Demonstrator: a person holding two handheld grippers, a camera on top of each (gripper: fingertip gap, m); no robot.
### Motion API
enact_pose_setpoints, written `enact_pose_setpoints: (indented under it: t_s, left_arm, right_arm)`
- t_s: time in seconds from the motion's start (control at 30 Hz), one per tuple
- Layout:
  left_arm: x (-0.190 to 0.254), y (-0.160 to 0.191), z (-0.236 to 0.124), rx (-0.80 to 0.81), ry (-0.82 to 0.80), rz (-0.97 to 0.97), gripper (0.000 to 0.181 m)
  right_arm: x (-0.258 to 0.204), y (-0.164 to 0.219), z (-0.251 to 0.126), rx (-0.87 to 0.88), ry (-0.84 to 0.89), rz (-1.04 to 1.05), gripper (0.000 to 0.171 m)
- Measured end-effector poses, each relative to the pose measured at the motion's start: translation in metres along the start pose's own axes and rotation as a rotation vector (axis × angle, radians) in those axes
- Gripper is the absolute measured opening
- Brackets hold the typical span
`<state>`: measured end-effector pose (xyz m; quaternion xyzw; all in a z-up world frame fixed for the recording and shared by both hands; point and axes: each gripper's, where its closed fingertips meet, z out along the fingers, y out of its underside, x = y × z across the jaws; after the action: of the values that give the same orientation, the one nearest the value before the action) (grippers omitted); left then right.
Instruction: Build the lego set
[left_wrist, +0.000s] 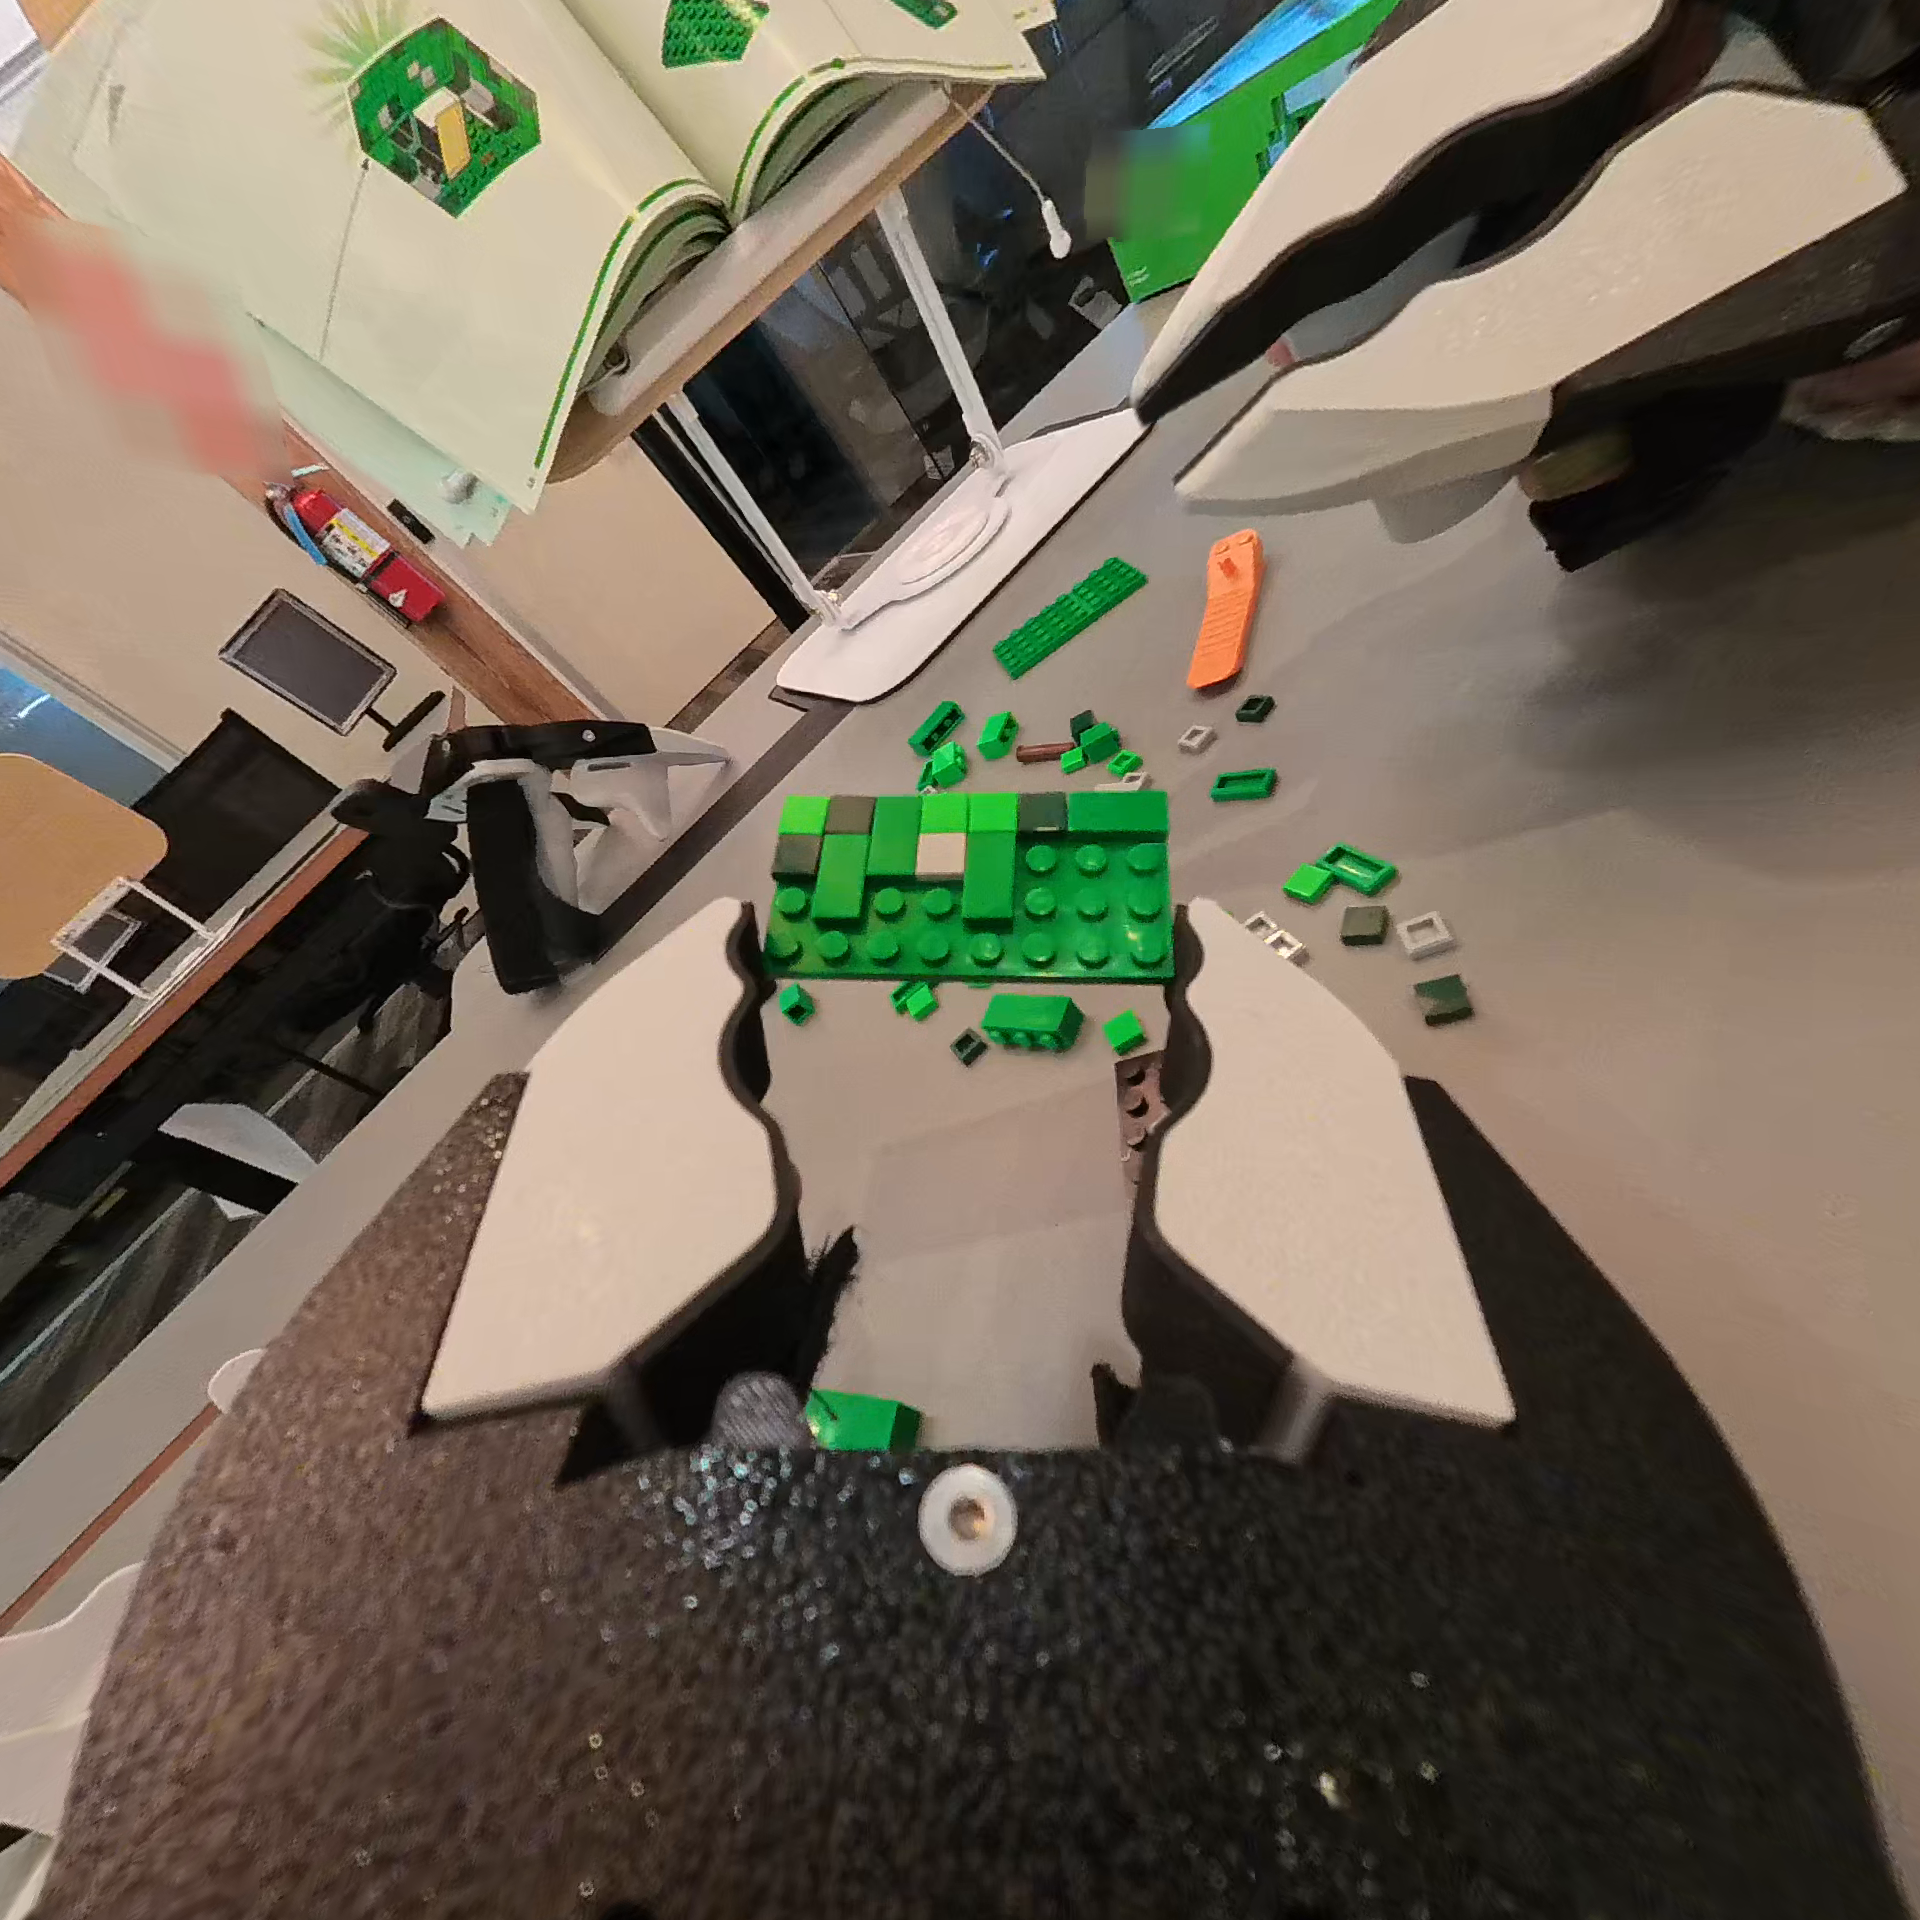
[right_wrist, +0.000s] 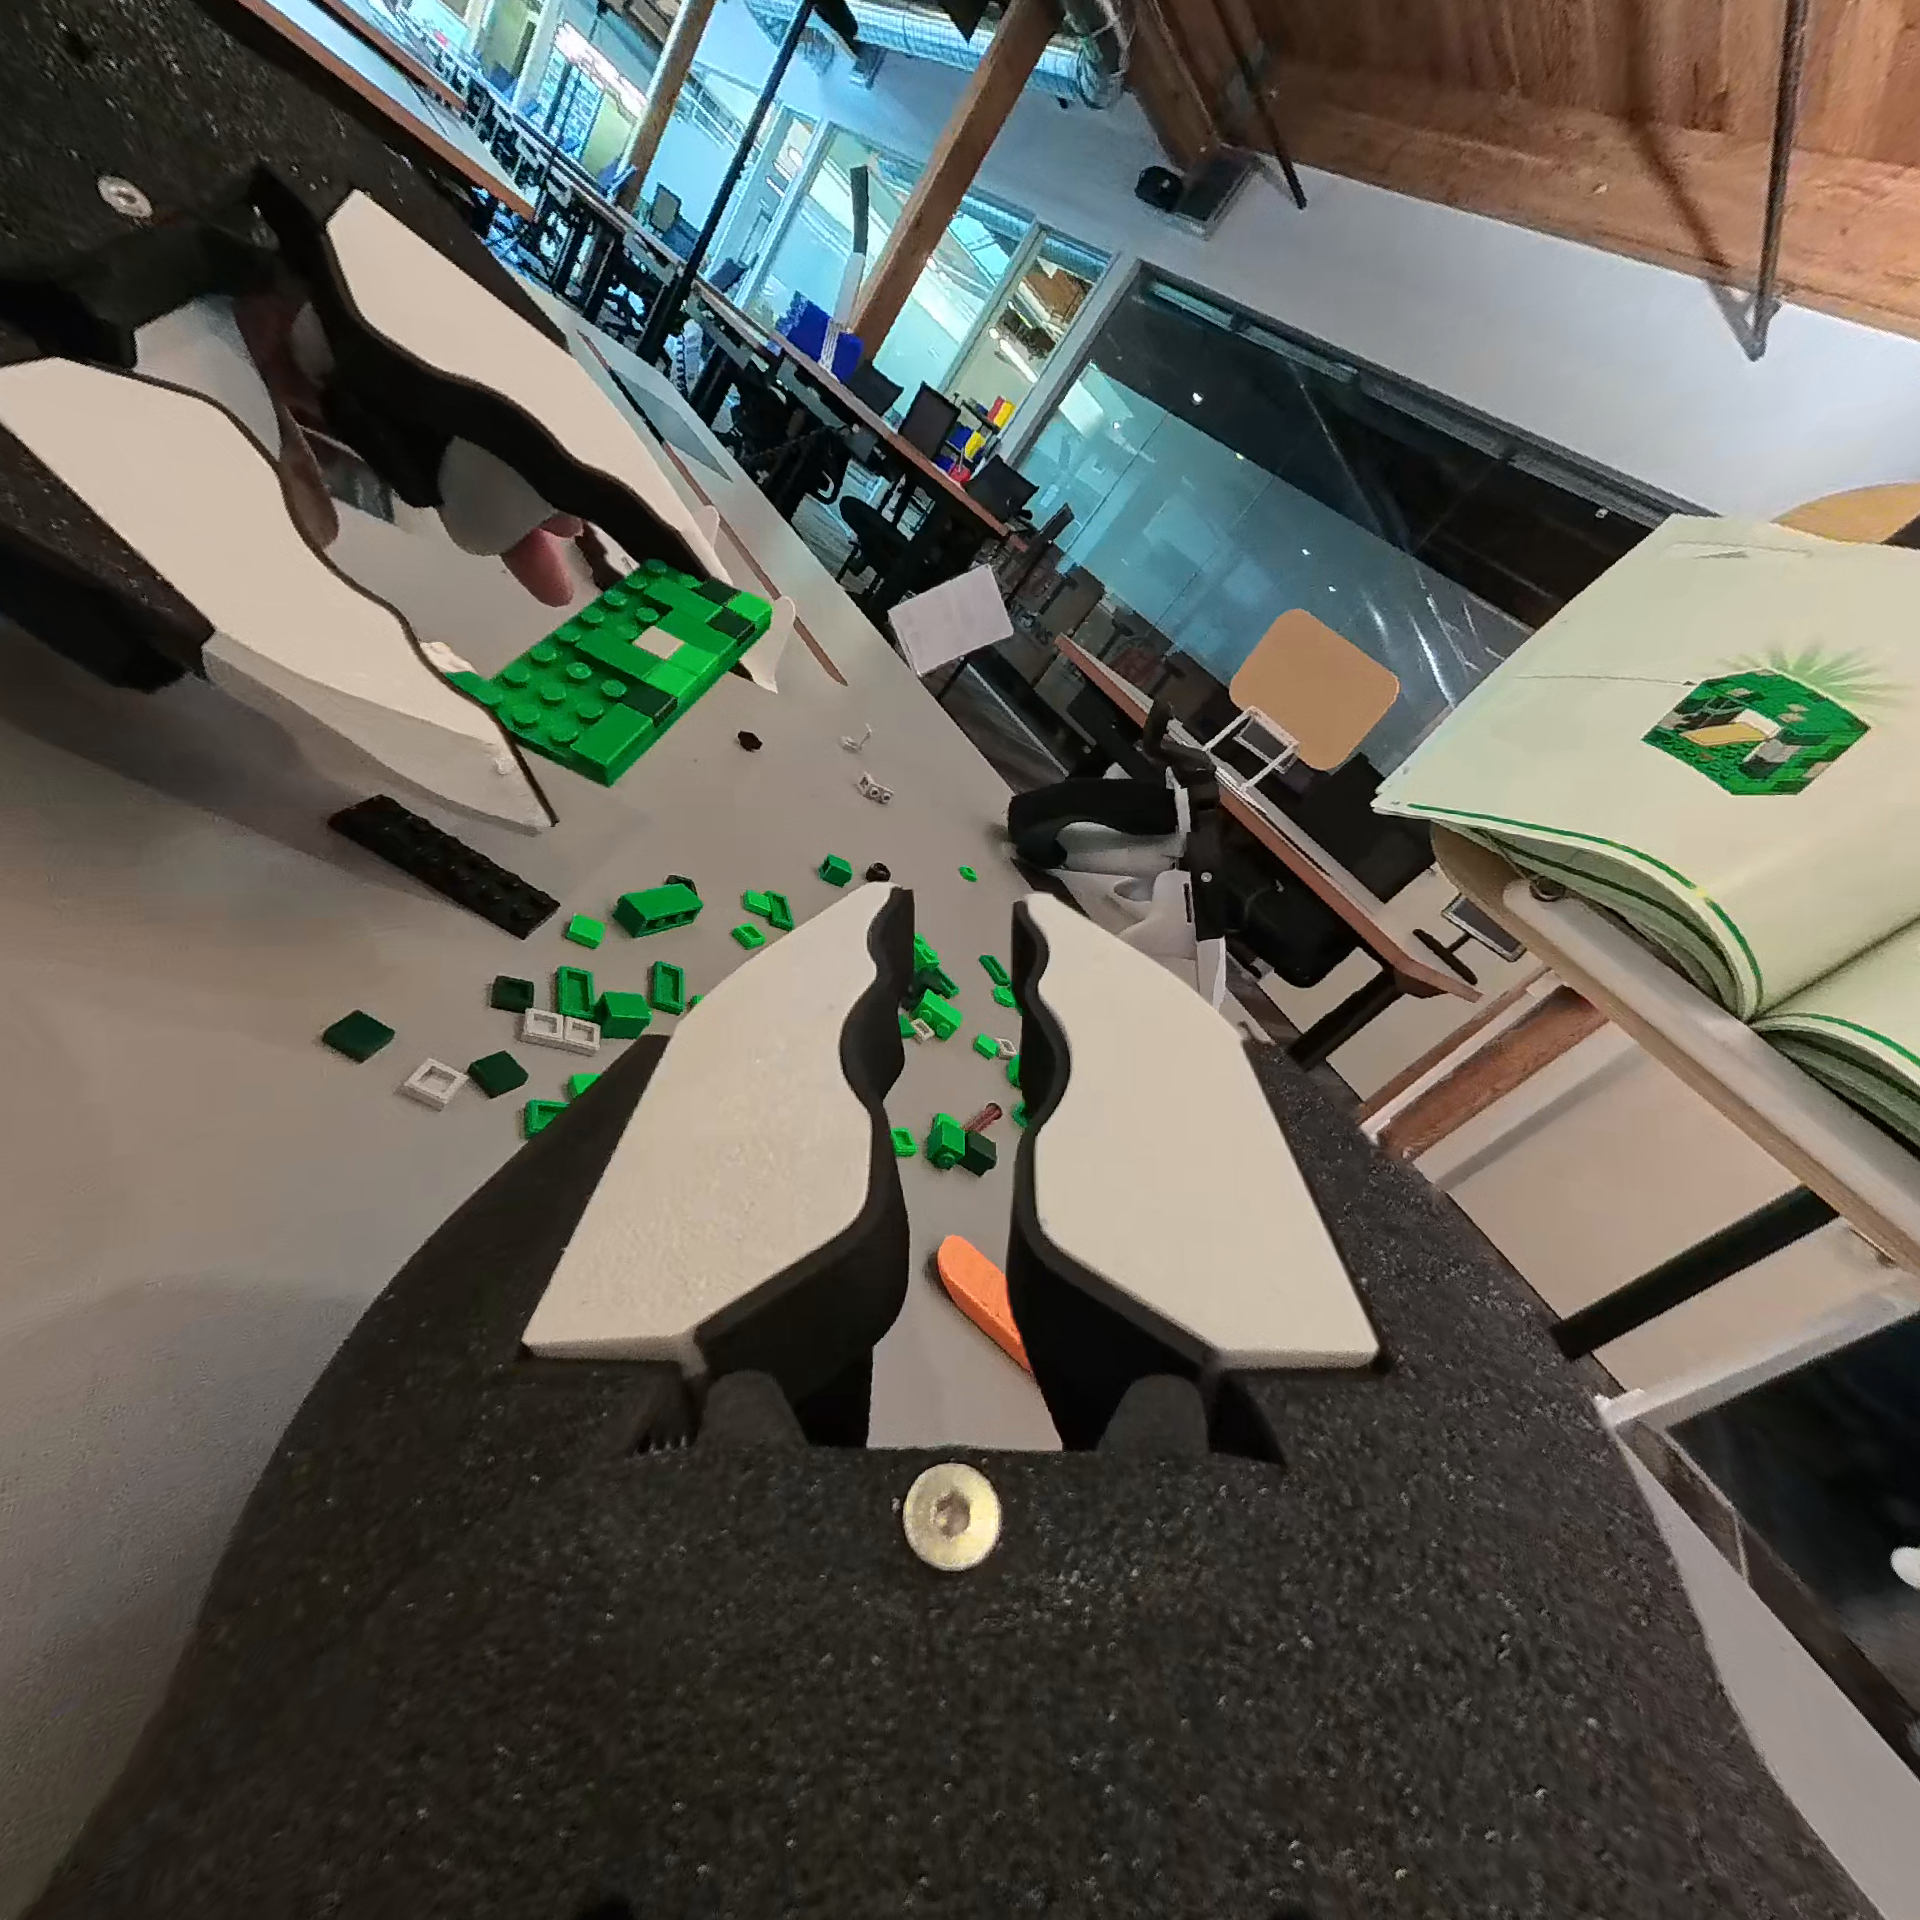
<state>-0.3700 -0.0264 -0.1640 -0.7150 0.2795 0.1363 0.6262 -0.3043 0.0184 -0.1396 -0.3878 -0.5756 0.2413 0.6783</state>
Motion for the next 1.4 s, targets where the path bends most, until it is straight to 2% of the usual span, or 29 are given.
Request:
enact_pose_setpoints:
  t_s: [0.5, 0.8, 0.9, 0.97, 1.03, 1.17, 1.4]
  left_arm:
    - [0.008, 0.001, 0.001, -0.018, 0.046, -0.016, 0.074]
    - [-0.002, 0.015, 0.004, -0.088, 0.016, -0.05, 0.074]
    - [-0.012, 0.02, 0.004, -0.122, -0.042, -0.059, 0.074]
    - [-0.04, 0.038, 0.0, -0.222, -0.2, -0.076, 0.074]
    - [-0.06, 0.052, -0.005, -0.259, -0.267, -0.159, 0.074]
    - [-0.078, 0.057, -0.013, -0.22, -0.272, -0.333, 0.074]
    - [-0.076, 0.055, -0.013, -0.238, -0.267, -0.239, 0.074]
  right_arm:
    - [-0.002, 0.003, 0.002, -0.012, -0.015, -0.002, 0.013]
    - [0.005, 0.005, 0.001, -0.01, 0.003, 0.053, 0.012]
    - [0.009, 0.005, 0.0, -0.009, 0.014, 0.075, 0.011]
    - [0.01, 0.006, 0.0, -0.008, 0.016, 0.09, 0.01]
    - [0.004, 0.003, -0.001, 0.011, -0.037, 0.095, 0.0]
    - [-0.023, 0.003, -0.002, 0.005, -0.251, 0.074, 0.0]
    - [-0.027, 0.011, 0.003, -0.082, -0.426, 0.259, 0.0]
